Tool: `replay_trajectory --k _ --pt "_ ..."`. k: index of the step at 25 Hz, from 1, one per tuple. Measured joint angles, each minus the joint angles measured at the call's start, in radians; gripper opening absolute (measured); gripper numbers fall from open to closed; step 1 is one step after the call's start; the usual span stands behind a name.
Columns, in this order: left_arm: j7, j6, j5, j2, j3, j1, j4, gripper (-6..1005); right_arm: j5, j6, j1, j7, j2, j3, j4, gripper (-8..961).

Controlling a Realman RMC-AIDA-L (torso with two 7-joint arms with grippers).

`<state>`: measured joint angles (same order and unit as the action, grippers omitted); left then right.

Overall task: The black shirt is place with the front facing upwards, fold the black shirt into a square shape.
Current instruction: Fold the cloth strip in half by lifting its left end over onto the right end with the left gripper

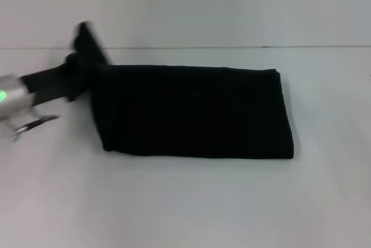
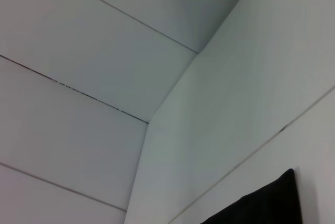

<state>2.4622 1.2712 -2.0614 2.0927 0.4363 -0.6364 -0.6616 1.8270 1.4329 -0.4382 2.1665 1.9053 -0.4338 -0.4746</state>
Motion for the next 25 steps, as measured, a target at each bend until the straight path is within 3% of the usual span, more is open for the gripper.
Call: replay_trajectory --k 9,16,21,25 --pt "0.002 -0.069 0.009 0.077 0.222 -0.209 0.014 32 0.0 -0.001 -0.013 -0.011 0.009 -0.005 0.002 823" --pt "-0.037 -0.331 0.083 0.083 0.623 -0.364 0.185 31 0.003 -0.017 -0.021 -0.025 0.009 -0.008 0.022 822" --pt "-0.143 -0.314 0.115 0.083 0.875 -0.374 0.144 34 0.003 -0.018 -0.018 -0.024 0.007 -0.008 0.023 822" --pt "-0.301 -0.185 0.126 0.08 0.982 -0.331 0.034 151 0.003 -0.026 -0.016 -0.021 0.005 -0.008 0.023 823"
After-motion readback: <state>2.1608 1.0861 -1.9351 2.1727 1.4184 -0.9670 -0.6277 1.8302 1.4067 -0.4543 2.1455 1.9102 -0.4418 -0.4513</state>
